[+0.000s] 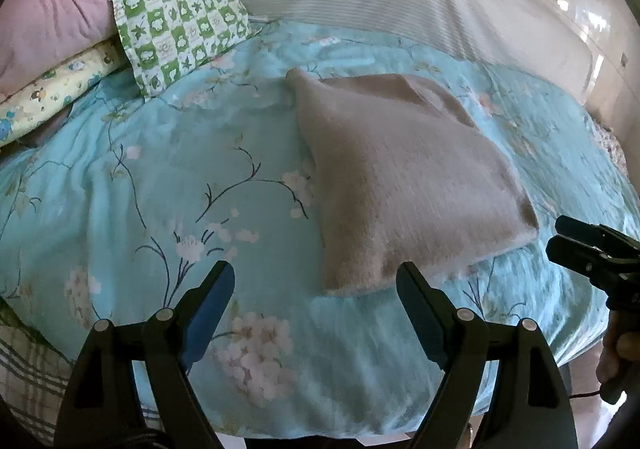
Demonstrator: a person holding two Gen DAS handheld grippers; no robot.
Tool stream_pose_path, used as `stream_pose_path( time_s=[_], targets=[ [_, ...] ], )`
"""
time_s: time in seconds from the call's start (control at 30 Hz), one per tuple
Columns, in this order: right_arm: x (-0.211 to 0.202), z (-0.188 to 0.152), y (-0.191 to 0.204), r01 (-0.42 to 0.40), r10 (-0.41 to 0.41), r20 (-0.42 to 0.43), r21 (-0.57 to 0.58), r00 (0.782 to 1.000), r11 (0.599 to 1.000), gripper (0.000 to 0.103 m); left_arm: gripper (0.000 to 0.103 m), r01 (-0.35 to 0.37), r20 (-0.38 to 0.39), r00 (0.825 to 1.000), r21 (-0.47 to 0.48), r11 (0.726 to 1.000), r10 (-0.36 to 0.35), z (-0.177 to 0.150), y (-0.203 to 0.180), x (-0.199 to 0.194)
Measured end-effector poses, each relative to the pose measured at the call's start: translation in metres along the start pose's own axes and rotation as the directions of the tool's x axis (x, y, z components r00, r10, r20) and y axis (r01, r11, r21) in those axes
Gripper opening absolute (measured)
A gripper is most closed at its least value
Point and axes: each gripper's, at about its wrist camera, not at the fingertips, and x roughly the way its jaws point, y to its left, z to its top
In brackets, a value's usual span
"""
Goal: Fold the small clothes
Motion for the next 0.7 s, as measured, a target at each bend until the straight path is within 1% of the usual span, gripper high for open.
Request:
stream_pose_path(
  time_s=[0.37,0.7],
  targets=[
    [0.016,0.019,-0.005,-0.004,0.004,-0.002,0.006,1.000,1.000,0.081,0.084,-0.014,-0.003,1.000,0.002,1.000,0.014,0.021,0.003,0.016],
    [0.029,0.045,-0.023,0.008,-0.008,0.008,0.039,1.000,0.999,0.081,0.084,0.006,0.004,1.000,0.018,1.000,-0.006,0.046,0.007,0.034]
  ],
)
